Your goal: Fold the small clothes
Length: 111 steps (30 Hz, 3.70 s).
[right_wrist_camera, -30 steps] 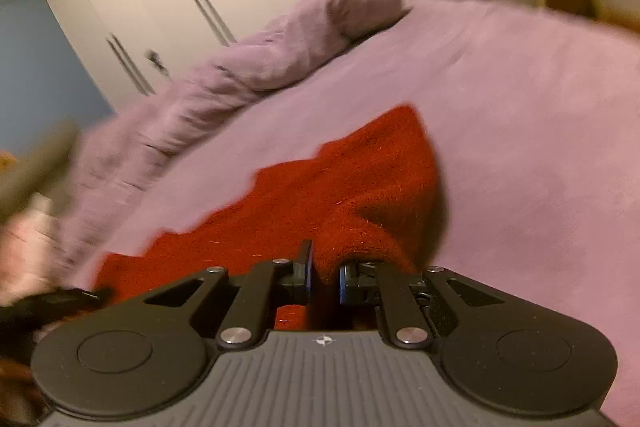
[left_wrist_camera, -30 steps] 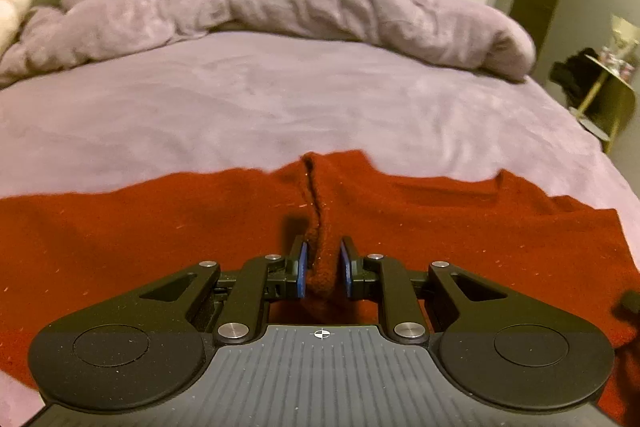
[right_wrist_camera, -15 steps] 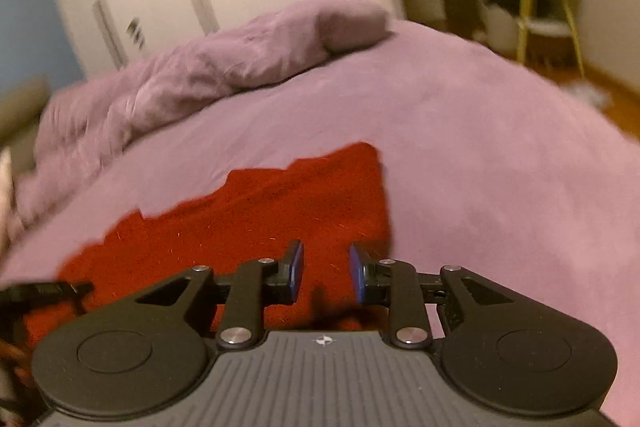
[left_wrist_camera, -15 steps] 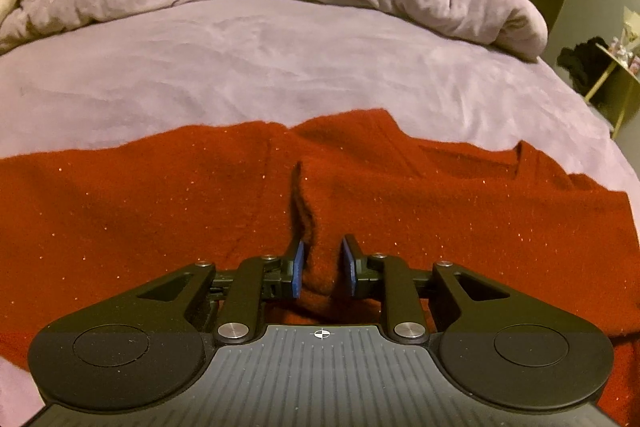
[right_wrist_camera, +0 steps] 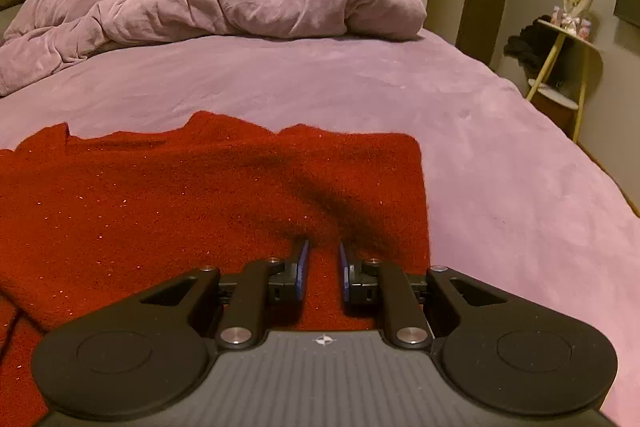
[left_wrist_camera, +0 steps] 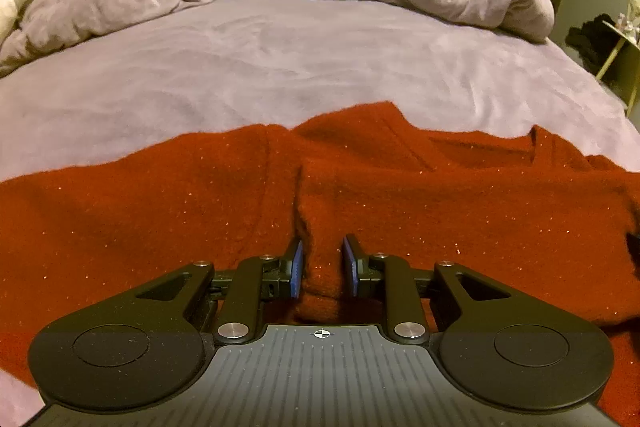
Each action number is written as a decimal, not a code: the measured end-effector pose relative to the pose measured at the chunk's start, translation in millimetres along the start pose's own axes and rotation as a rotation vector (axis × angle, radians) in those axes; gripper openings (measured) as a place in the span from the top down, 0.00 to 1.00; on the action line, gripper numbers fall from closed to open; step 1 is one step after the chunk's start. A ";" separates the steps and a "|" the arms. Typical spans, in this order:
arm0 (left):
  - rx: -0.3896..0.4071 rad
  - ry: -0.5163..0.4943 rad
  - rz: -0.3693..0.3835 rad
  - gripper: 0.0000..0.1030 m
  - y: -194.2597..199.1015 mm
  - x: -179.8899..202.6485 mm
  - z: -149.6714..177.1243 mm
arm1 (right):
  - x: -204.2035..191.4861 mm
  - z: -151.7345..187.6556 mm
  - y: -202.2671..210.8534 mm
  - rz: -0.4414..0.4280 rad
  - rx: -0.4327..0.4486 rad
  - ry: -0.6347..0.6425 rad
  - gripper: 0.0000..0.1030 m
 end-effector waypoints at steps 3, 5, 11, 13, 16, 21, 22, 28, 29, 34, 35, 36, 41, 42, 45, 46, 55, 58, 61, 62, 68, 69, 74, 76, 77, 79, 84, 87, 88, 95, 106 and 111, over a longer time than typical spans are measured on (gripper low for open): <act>-0.009 0.000 0.006 0.74 4.0 -2.7 -0.6 | 1.6 -4.0 7.1 -0.024 -0.008 -0.030 0.85; -0.015 0.014 0.015 0.75 9.4 -6.7 -1.0 | -4.2 -2.9 26.4 -0.058 -0.001 -0.057 0.84; -0.015 0.006 0.032 0.79 19.1 -11.8 4.4 | -27.2 37.5 45.0 -0.142 -0.007 -0.029 0.83; -0.017 0.003 0.032 0.80 19.2 -13.0 4.6 | -29.4 37.8 41.5 -0.132 -0.011 -0.005 0.83; -0.030 0.037 0.042 0.87 22.0 -17.5 2.3 | -32.9 30.9 38.6 -0.114 -0.050 0.017 0.83; -0.029 0.040 0.055 0.89 27.7 -22.4 2.9 | -37.8 38.5 46.7 -0.121 -0.046 0.033 0.82; -0.036 0.042 0.047 0.88 24.8 -24.1 4.6 | -38.0 41.8 44.4 -0.117 -0.049 0.045 0.82; -0.061 0.140 0.032 0.24 21.5 -48.8 12.6 | -46.9 41.5 33.9 -0.058 -0.059 0.128 0.80; -0.071 0.174 0.057 0.19 24.3 -56.8 14.5 | -46.7 41.6 35.2 -0.056 -0.055 0.125 0.80; -0.042 0.377 0.149 0.07 53.5 -139.2 35.4 | -49.6 40.1 64.1 -0.052 -0.053 0.094 0.53; -0.031 0.405 0.129 0.07 58.1 -161.4 41.5 | -53.0 41.5 76.2 -0.070 -0.040 0.079 0.46; -0.027 0.442 0.087 0.07 61.5 -191.2 49.3 | -57.5 44.8 87.3 -0.095 -0.031 0.060 0.39; -0.047 0.706 -0.032 0.18 61.8 -313.4 82.5 | -85.2 72.6 129.5 -0.187 -0.047 0.035 0.40; -0.047 0.781 -0.044 0.19 61.0 -337.0 89.4 | -88.6 76.0 133.4 -0.191 -0.056 0.029 0.41; -0.032 0.985 -0.014 0.38 55.5 -390.2 106.0 | -97.7 83.4 146.0 -0.193 -0.068 -0.002 0.41; -0.025 1.043 0.010 0.44 52.0 -400.4 109.0 | -100.2 84.9 149.6 -0.190 -0.071 -0.011 0.41; 0.016 1.385 0.147 0.65 16.0 -457.3 120.0 | -110.3 83.5 159.8 -0.153 -0.100 -0.018 0.41; -0.026 1.412 0.135 0.89 2.2 -463.3 122.0 | -110.0 85.7 160.8 -0.142 -0.104 -0.039 0.41; -0.026 1.361 0.105 0.89 4.4 -460.7 118.7 | -108.8 88.2 161.1 -0.138 -0.107 -0.042 0.41; -0.018 1.292 0.065 0.89 10.8 -458.1 115.6 | -108.6 88.6 161.1 -0.137 -0.107 -0.042 0.41; 0.045 0.975 -0.033 0.90 39.3 -410.3 73.4 | -101.2 86.2 164.8 -0.144 -0.086 -0.049 0.41; 0.054 0.919 -0.026 0.90 45.6 -394.4 64.5 | -99.7 85.5 166.0 -0.146 -0.079 -0.052 0.41; 0.140 0.473 0.052 0.90 82.4 -258.1 6.4 | -91.7 85.1 173.8 -0.147 -0.044 -0.086 0.41; 0.174 0.307 0.125 0.90 97.8 -188.0 -8.0 | -89.8 84.6 176.2 -0.148 -0.036 -0.103 0.41; 0.188 0.230 0.160 0.89 102.9 -153.0 -11.7 | -87.5 84.4 177.8 -0.149 -0.028 -0.113 0.41; 0.203 0.092 0.202 0.88 108.5 -87.6 -11.3 | -83.3 84.1 179.5 -0.153 -0.017 -0.129 0.41; 0.154 -0.077 0.244 0.51 92.5 3.0 22.1 | -73.9 83.8 177.4 -0.164 -0.017 -0.159 0.41; 0.133 -0.040 0.241 0.46 91.4 -4.7 40.0 | -74.5 77.4 171.9 -0.209 -0.018 -0.164 0.41; 0.136 -0.014 0.227 0.42 93.5 -15.0 44.6 | -77.1 72.9 167.3 -0.239 -0.018 -0.167 0.41; 0.093 0.173 0.104 0.39 89.2 -86.6 58.5 | -125.3 32.3 109.3 -0.474 -0.031 -0.239 0.42; 0.042 0.229 0.091 0.38 79.3 -110.2 78.1 | -177.9 10.0 17.9 -0.565 -0.189 -0.436 0.84; 0.022 0.271 0.047 0.40 75.8 -121.4 72.3 | -190.9 -28.1 72.9 -0.447 0.059 -0.080 0.87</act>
Point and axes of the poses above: each gripper's, at about its wrist camera, not at the fingertips, and y roughly against the way its jaws point, x to its right, z to its underside, the point moved 6 cm from there along -y, roughly the way its jaws point, and after that the axes turned 12 degrees about -z, right-handed, at the moved point
